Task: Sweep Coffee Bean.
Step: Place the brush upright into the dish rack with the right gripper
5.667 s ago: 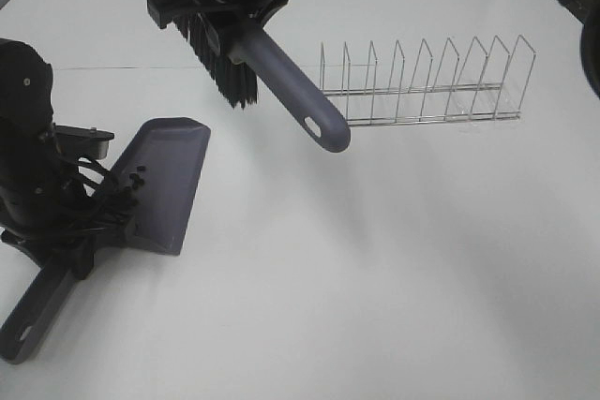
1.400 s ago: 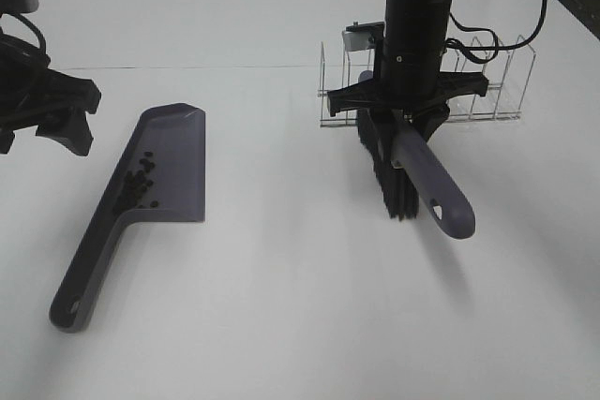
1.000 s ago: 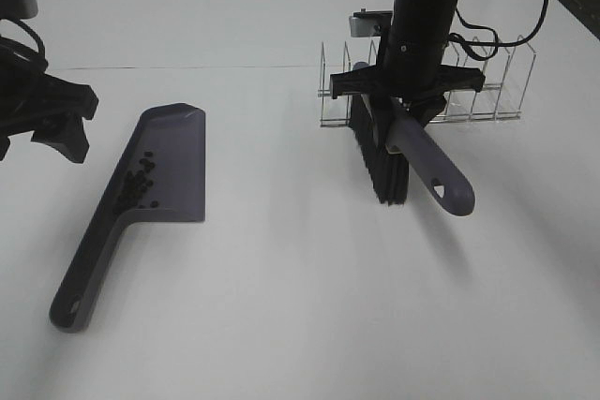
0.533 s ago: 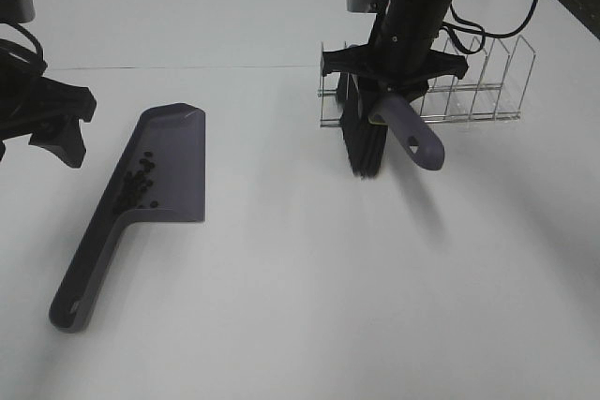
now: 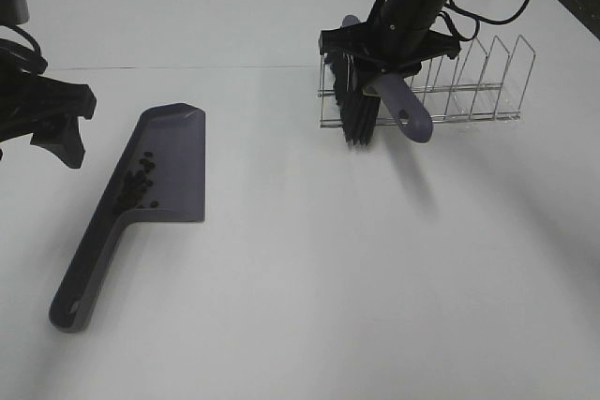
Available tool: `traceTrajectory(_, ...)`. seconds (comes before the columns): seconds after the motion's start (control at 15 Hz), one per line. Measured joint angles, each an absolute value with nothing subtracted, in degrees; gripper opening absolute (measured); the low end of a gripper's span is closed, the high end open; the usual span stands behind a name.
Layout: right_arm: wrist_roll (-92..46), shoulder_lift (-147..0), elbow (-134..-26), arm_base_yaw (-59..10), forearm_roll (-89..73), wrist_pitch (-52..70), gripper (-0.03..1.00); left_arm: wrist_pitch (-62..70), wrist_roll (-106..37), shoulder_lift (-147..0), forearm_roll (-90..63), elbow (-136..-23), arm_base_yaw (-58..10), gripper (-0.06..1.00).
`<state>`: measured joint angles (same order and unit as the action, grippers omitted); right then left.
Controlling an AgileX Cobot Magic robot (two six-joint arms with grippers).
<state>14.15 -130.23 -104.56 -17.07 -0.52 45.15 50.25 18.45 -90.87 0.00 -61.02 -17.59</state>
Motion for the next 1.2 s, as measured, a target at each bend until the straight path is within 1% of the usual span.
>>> traceTrajectory(0.27, 10.3, -132.7, -105.1, -17.1, 0.0, 47.7, 0.29, 50.2, 19.5, -90.9, 0.0, -61.0, -17.6, 0.7)
traceTrajectory(0.67, 9.7, -133.3, -107.1, -17.0, -1.5, 49.1, 0.29, 50.2, 19.5, -90.9, 0.0, -61.0, -17.6, 0.7)
traceTrajectory(0.73, 9.5, -133.6, -107.9, -17.0, -1.7, 49.8, 0.35, 50.2, 19.5, -90.9, 0.0, -61.0, -17.6, 0.7)
traceTrajectory(0.87, 9.3, -133.8, -109.6, -17.0, -1.7, 51.7, 0.6, 50.2, 19.7, -90.9, 0.0, -61.0, -17.6, 0.7)
traceTrajectory(0.93, 9.3, -133.8, -110.0, -17.0, -1.7, 52.4, 0.7, 50.2, 19.7, -90.9, 0.0, -61.0, -17.6, 0.7)
traceTrajectory(1.0, 9.3, -133.8, -110.2, -17.0, -1.7, 53.0, 0.74, 50.2, 19.7, -90.9, 0.0, -61.0, -17.6, 0.7)
traceTrajectory(1.07, 9.3, -133.5, -110.2, -17.0, -1.6, 53.4, 0.76, 50.2, 19.7, -90.9, 0.0, -61.0, -17.6, 0.7)
traceTrajectory(1.2, 9.2, -132.6, -110.7, -17.0, -2.5, 55.0, 0.77, 50.2, 19.7, -90.9, 0.0, -61.0, -17.6, 0.7)
